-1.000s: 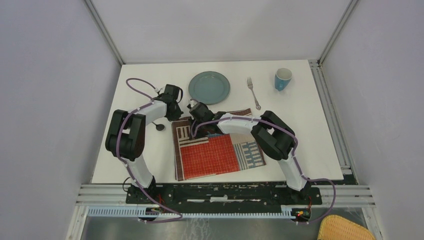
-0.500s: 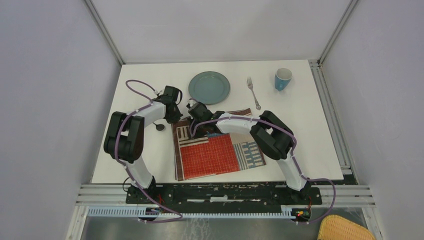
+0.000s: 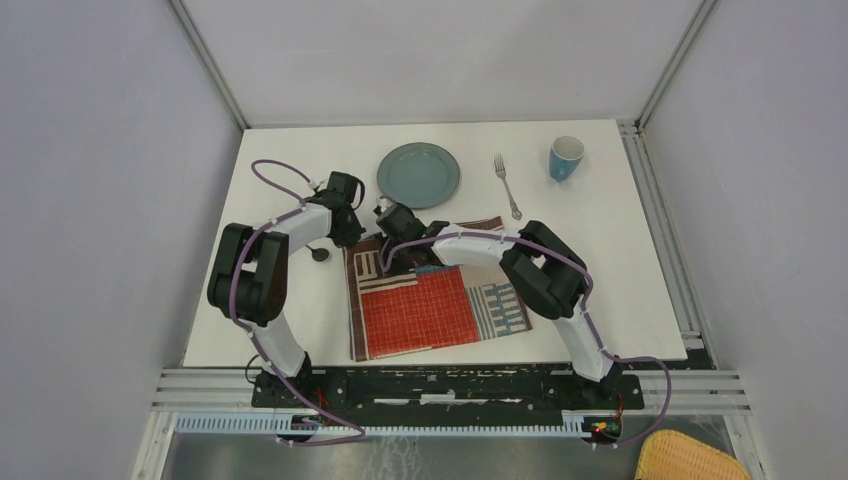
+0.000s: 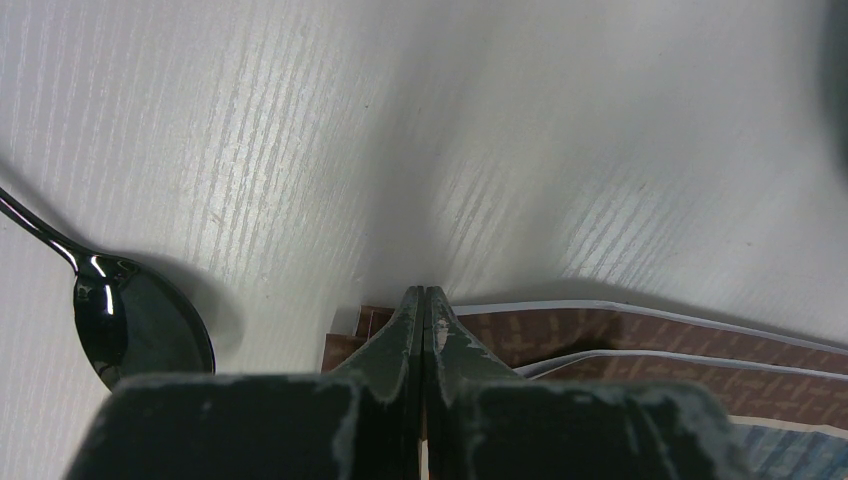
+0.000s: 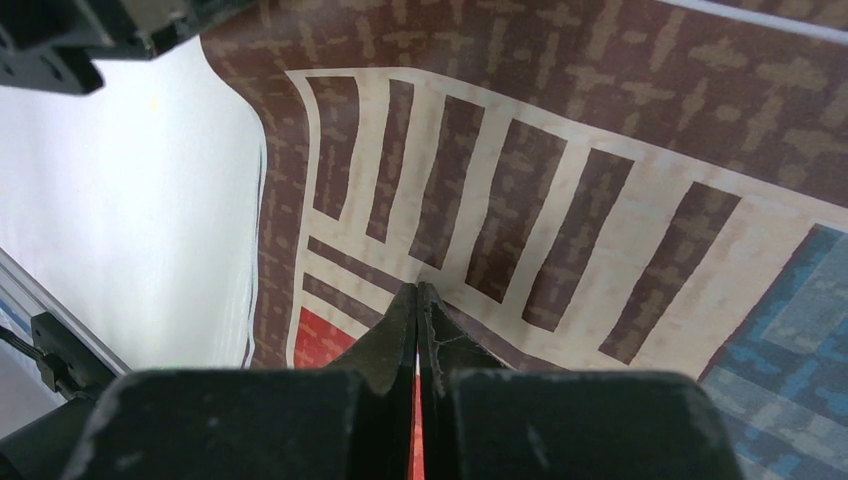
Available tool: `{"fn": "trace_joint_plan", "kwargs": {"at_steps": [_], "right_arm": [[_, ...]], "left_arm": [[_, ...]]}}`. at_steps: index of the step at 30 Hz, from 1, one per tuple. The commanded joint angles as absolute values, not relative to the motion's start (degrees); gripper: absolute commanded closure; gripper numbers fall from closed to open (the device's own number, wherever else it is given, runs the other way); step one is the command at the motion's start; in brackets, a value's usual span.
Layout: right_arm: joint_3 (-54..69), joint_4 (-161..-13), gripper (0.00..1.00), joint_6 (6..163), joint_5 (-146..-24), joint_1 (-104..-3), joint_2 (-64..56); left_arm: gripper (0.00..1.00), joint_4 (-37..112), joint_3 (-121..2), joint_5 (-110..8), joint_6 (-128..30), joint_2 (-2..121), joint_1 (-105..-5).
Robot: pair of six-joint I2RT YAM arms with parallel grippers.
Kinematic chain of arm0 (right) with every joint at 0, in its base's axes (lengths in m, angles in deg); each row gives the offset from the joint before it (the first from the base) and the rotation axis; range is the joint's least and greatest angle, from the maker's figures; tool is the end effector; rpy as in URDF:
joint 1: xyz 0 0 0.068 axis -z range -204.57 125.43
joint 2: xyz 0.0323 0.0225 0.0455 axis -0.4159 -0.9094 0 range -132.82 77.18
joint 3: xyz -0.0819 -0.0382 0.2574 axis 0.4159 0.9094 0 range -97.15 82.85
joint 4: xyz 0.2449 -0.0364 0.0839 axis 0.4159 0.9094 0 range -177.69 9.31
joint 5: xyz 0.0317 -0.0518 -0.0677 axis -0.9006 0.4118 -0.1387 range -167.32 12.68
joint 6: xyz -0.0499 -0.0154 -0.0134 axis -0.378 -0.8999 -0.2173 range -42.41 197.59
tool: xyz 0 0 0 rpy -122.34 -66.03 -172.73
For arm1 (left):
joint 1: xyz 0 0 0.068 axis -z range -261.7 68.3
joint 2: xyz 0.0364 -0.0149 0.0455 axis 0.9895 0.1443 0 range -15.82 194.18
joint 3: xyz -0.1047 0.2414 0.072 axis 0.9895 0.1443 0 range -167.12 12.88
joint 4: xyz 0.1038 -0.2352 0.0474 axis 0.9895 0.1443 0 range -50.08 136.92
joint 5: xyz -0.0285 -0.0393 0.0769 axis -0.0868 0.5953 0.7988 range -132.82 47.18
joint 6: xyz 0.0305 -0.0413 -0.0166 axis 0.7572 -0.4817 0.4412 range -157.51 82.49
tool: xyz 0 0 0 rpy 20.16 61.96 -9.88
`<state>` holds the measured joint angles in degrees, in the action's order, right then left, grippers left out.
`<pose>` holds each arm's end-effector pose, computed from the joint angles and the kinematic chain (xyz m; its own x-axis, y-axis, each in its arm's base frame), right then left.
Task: Set the dinner table for one person
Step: Adjust the napkin at the center of the board.
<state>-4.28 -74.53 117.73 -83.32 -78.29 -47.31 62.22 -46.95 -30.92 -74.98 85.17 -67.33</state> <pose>0.2753 0.3812 0.1456 -0.8914 -0.1307 -0.4340 -0.3483 0.8102 0.4715 0.3341 -0.0780 0.1592 -0.7812 -0.4143 -0.4670 -0.4053 0.9055 -0.1254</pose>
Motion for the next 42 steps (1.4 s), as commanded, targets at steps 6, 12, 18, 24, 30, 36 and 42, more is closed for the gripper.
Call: {"fn": "trace_joint_plan", "kwargs": {"at_steps": [6,12,18,24,30,36,42], "right_arm": [[-3.01,-71.72,1.00,116.33,-77.68,-73.44,-48.50],[-5.35,-70.91,1.00,114.70,-78.47,-72.00,-49.88],[-7.90,-70.56,1.00,114.74,-79.80,-71.97,-51.49],[-9.42,-70.39,1.00,114.99,-80.75,-72.17,-52.78],[-10.91,-70.35,1.00,114.55,-81.34,-72.32,-53.73],[-11.84,-70.72,1.00,113.64,-81.67,-72.47,-53.58],[-11.64,-70.39,1.00,110.96,-79.85,-72.47,-49.77]], "left_arm": [[0.98,67.66,-48.89,-29.64,-72.32,86.61,-67.11],[0.98,67.81,-49.86,-30.30,-72.13,87.18,-67.16],[0.98,67.88,-49.57,-30.08,-72.10,86.93,-67.09],[0.98,67.86,-49.52,-30.08,-72.05,87.16,-67.11],[0.98,67.86,-49.78,-30.10,-71.96,87.16,-67.13],[0.98,67.87,-49.72,-30.13,-72.00,87.02,-67.12],[0.98,69.18,-51.23,-25.66,-71.47,84.90,-67.05]]}}
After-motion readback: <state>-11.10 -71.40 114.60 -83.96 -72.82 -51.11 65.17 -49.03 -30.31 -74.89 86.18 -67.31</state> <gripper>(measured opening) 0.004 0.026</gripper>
